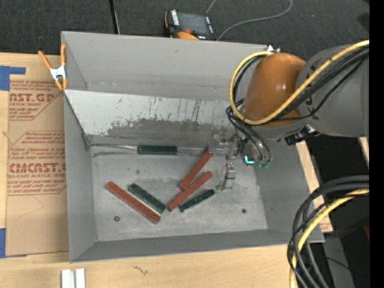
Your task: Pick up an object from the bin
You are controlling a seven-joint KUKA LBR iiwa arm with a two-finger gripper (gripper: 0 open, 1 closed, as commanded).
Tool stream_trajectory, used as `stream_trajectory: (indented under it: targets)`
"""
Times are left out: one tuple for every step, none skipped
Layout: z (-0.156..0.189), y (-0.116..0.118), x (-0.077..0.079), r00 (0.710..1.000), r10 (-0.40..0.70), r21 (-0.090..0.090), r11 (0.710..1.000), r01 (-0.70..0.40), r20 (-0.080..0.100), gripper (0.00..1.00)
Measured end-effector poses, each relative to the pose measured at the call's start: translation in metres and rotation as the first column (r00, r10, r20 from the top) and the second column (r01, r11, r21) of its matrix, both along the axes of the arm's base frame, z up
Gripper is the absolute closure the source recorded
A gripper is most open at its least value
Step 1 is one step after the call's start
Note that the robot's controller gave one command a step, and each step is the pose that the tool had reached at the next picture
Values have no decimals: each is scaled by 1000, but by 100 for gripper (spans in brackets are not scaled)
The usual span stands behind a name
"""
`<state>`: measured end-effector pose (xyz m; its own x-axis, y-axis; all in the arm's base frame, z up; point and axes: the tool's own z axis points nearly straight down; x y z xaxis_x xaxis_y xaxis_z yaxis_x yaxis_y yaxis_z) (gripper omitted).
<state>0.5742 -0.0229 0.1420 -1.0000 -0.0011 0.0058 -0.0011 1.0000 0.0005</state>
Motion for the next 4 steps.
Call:
stream_trajectory:
  targets:
    - [-76,38,16,999,41,1,999,-41,3,0]
    - [-42,40,4,1000,-9,1,1000,9,8,0]
    - [-73,63,-46,993,-120,1,993,120,4,0]
    - [-69,63,-43,993,-120,2,993,120,8,100]
